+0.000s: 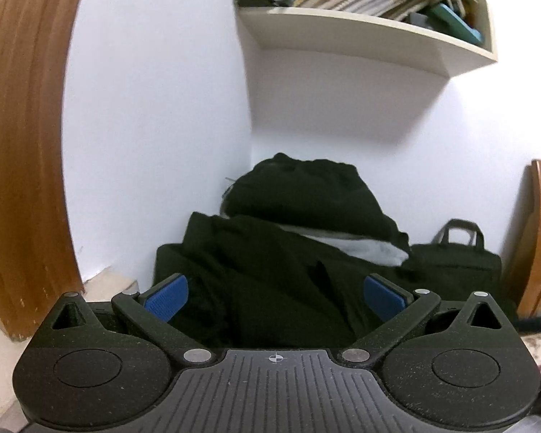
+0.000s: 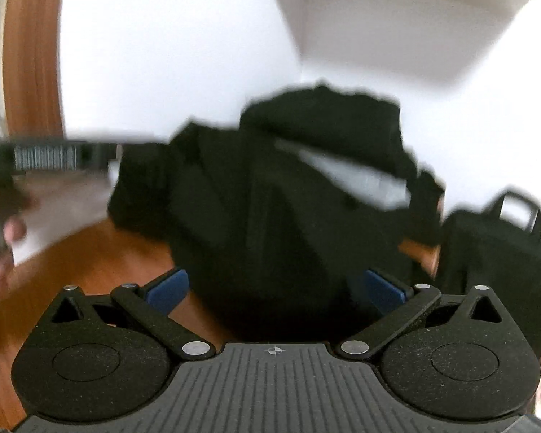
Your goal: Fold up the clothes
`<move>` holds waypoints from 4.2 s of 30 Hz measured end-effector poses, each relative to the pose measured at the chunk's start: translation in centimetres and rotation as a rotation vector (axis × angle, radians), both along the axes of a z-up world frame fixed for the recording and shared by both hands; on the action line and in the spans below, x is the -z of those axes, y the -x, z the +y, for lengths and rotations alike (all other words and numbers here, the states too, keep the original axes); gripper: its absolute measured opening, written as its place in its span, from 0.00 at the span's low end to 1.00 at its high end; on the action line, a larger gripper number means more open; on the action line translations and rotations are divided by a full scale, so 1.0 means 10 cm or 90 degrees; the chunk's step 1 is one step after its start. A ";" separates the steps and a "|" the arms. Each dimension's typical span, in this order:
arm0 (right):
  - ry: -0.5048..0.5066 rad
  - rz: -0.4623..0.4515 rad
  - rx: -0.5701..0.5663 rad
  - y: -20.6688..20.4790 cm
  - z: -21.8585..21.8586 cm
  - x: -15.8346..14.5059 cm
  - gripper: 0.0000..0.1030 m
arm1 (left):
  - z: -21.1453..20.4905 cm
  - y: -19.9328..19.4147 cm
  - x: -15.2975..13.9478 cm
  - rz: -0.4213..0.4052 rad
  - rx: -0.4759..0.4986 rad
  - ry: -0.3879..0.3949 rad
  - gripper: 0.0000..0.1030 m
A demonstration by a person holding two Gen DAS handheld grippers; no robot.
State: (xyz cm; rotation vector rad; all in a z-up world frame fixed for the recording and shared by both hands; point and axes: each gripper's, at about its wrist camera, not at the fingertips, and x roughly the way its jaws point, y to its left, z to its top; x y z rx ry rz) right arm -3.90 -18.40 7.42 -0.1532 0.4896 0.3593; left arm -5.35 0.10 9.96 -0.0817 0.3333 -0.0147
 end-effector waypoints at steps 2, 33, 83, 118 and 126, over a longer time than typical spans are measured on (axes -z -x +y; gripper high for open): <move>-0.003 -0.030 -0.004 -0.01 0.01 -0.15 1.00 | 0.06 0.01 -0.01 -0.002 -0.003 0.013 1.00; -0.004 -0.115 -0.101 -0.40 0.30 -0.39 1.00 | 0.27 -0.14 0.22 0.036 -0.012 0.040 1.00; 0.006 0.063 -0.471 -2.21 -0.99 0.28 0.82 | -1.15 0.20 0.53 0.083 -0.132 0.059 0.55; 0.215 0.025 -0.535 -1.14 -0.66 0.57 0.41 | -0.65 0.93 0.82 0.041 -0.197 0.089 0.41; 0.133 -0.058 -0.545 -1.15 -0.51 0.03 0.05 | -0.65 0.94 0.83 0.043 -0.202 0.088 0.43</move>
